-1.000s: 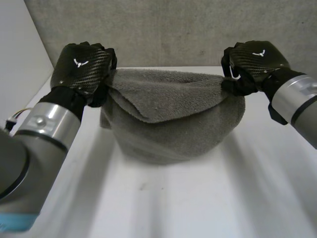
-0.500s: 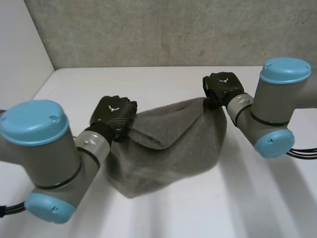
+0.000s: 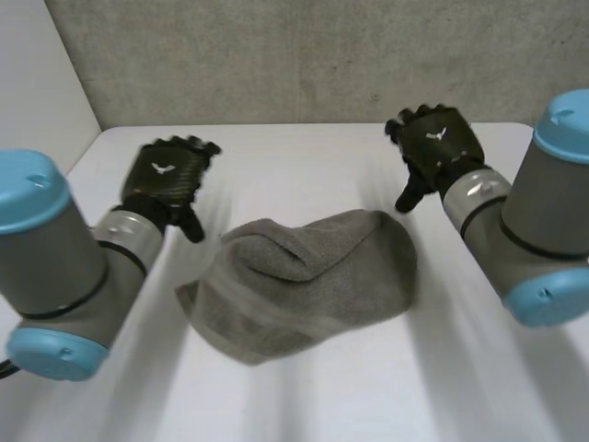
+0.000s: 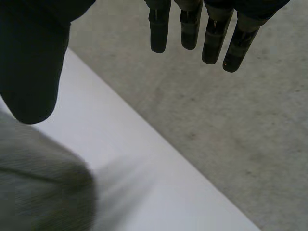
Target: Fold the towel.
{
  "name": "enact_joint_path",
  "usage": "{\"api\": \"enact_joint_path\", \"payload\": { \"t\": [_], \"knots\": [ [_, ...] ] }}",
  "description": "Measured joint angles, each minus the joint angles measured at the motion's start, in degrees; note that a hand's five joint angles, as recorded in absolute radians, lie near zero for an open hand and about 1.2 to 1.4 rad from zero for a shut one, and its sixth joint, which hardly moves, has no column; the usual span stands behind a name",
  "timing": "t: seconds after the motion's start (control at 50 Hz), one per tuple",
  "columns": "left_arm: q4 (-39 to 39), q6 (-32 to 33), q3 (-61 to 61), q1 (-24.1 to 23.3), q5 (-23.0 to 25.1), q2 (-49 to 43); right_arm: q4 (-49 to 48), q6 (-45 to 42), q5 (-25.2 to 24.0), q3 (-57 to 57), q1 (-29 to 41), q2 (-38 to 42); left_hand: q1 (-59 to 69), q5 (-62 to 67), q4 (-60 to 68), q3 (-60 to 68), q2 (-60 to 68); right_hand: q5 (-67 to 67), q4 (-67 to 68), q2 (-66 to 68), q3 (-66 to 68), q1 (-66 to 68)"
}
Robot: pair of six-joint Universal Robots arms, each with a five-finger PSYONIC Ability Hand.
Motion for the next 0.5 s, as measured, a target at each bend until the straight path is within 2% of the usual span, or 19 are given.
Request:
{"api": "enact_joint_path", "payload": {
  "t": [0.08, 0.16, 0.18, 0.26, 0.38, 0.5],
  "knots": [
    [-0.03, -0.13, -1.71, 4.04, 0.49, 2.46, 2.7, 0.07, 0.0, 4.05, 3.76, -2.99, 0.0, 0.0, 0.0, 0.0, 0.0, 0.0, 0.0, 0.0, 0.01, 0.0],
    [-0.22, -0.19, -2.26, 5.65, 0.72, 2.95, 3.7, 0.21, -0.02, 4.68, 5.3, -3.33, 0.0, 0.0, 0.0, 0.0, 0.0, 0.0, 0.0, 0.0, 0.0, 0.0],
    [-0.45, -0.22, -2.64, 6.81, 1.01, 3.13, 5.07, 0.43, 0.0, 5.15, 7.48, -3.51, 0.0, 0.08, 0.06, 0.01, 0.13, 0.0, 0.0, 0.0, 0.0, 0.0],
    [-1.46, -0.36, -3.79, 8.39, 3.29, 2.97, 6.85, 0.58, 0.35, 5.42, 10.57, -2.99, 0.19, 0.33, 0.31, 0.13, 0.45, 0.0, 0.0, 0.0, 0.0, 0.0],
    [-3.69, -1.01, -5.37, 9.22, 6.02, 2.76, 7.02, 0.43, 0.68, 6.21, 11.01, -2.64, 2.94, 3.25, 3.24, 3.09, 3.33, 0.0, 0.0, 0.0, 0.0, 0.0],
    [-8.58, -5.38, -6.47, 8.96, 6.84, 2.72, 6.82, -0.32, 0.04, 7.81, 8.12, -2.56, 6.99, 7.26, 7.13, 7.12, 7.33, 0.0, 0.0, 0.0, 0.0, 0.0]
  ]
}}
